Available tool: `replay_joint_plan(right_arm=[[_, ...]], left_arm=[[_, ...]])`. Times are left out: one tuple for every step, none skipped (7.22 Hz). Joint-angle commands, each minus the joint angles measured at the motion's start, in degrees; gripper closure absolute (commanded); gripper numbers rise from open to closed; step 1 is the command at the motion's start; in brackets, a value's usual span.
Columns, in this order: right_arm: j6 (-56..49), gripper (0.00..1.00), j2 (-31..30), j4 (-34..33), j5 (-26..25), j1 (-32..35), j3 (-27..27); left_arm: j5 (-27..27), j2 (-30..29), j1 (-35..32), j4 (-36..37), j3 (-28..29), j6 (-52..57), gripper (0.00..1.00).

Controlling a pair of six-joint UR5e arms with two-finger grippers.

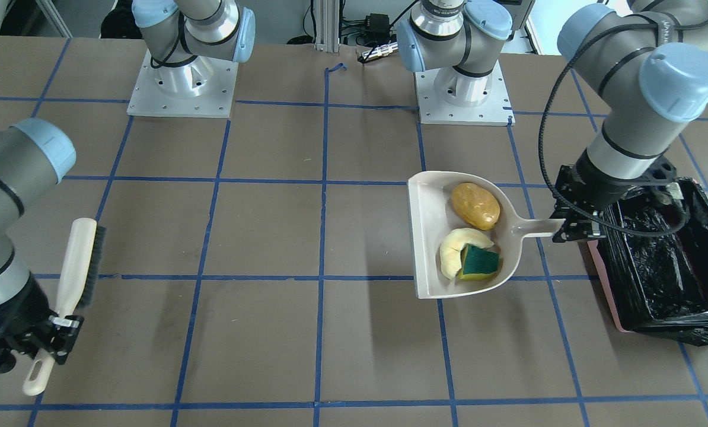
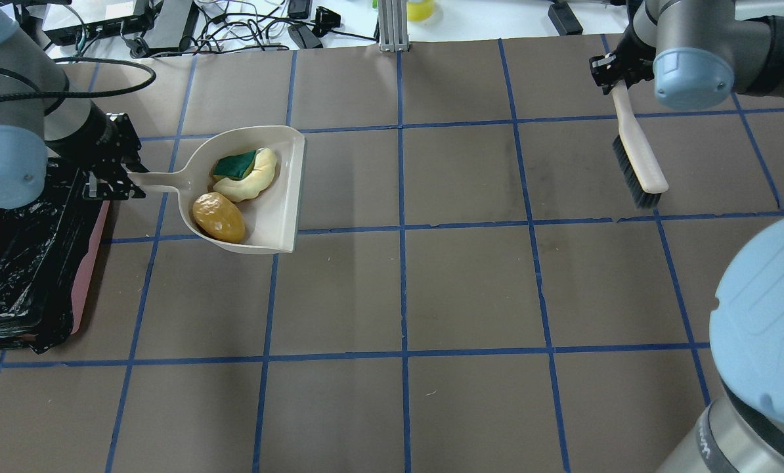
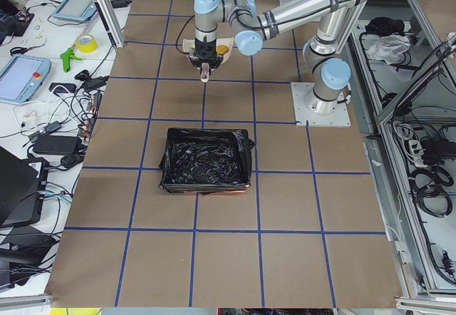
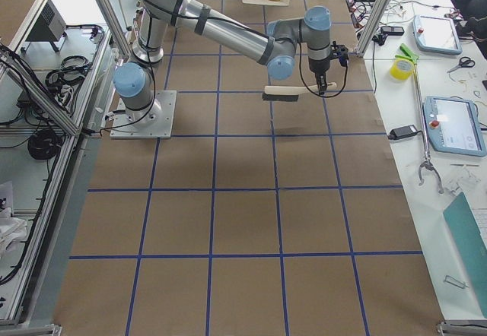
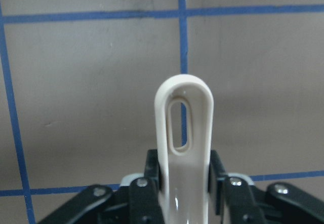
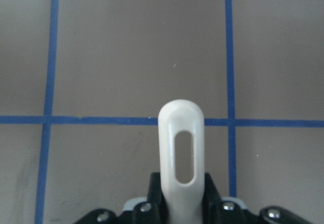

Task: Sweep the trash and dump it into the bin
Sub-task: 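Lift the dustpan over the bin with the left gripper while the right returns the brush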

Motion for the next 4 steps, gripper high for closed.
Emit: replay_joint_plan(right_arm=[[-3.3,1.00,6.2,-0.8,1.0,-3.2,-6.7],[-2.9,1.00,8.0,-2.4,1.8,-3.5,-7.4],[-2.8,1.00,10.1,-5.3,3.6,-4.4,-7.9],[-2.9,1.00,10.8,-5.7,4.1,-4.6,-8.0]], left_arm=[[-0.1,-2.1,7.8,-0.3,6.0,12.1,1.00],[0.1,-3.0,11.4,-0.5,8.7,17.8,1.00],[0.2,-3.8,14.7,-1.1,10.4,23.1,1.00],[0.2,-4.5,18.0,-1.1,11.8,27.4,1.00]])
